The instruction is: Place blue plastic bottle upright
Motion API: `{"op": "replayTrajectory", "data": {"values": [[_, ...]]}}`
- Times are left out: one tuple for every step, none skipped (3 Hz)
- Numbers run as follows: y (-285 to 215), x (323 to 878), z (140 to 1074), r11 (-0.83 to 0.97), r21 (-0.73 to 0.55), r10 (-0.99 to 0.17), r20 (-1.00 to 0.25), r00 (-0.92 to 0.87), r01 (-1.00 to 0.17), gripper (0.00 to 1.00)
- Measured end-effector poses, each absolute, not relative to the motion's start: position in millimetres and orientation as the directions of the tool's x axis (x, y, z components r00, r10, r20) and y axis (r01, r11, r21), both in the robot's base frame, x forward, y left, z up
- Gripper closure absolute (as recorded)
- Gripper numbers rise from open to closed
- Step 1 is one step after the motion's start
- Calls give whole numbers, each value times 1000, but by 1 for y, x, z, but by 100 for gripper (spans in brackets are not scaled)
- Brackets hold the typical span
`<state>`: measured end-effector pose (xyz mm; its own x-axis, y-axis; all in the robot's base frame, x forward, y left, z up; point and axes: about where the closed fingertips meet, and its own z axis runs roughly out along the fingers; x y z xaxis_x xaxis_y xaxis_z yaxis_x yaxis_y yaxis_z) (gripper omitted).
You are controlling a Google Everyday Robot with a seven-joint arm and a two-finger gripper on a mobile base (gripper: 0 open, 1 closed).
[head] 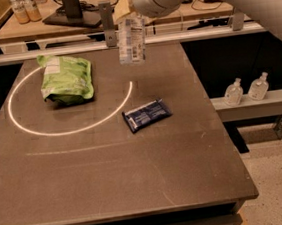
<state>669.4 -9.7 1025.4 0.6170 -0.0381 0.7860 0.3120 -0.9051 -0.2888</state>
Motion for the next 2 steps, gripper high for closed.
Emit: {"op": "replayTrajectory", "data": {"values": [[-11, 677, 1023, -895, -281, -34, 816, 576, 346, 100], [-12, 697, 1019, -846, -306, -65, 873, 484, 437, 100]]}}
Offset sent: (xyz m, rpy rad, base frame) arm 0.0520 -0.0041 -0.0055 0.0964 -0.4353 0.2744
